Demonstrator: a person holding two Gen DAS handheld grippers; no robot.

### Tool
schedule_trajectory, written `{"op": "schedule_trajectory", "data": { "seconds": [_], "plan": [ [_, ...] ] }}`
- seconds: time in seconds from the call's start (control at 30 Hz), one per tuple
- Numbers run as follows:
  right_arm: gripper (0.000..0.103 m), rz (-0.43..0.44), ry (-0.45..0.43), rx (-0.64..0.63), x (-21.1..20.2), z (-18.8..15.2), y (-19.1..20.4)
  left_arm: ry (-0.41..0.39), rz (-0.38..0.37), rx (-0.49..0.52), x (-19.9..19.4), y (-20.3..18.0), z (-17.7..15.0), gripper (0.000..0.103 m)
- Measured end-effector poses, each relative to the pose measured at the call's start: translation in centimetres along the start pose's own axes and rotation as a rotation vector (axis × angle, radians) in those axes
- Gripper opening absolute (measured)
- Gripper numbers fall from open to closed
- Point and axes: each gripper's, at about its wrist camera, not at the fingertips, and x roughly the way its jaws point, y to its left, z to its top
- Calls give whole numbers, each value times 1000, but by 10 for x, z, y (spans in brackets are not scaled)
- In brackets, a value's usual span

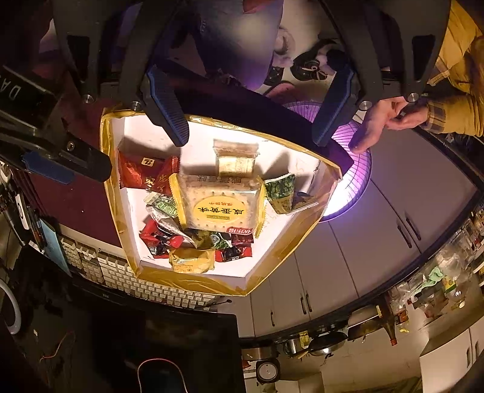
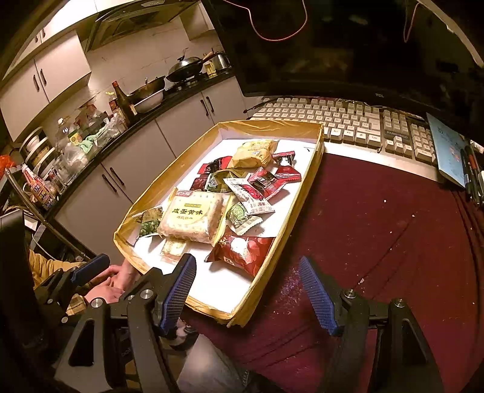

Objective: Organize snacks

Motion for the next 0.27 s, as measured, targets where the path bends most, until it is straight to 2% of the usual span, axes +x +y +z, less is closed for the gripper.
{"op": "schedule_trajectory", "data": {
  "seconds": [0.27],
  "plan": [
    [73,4,0,-6,1,0,2,-11,7,4,1,0,0,84]
  ]
}}
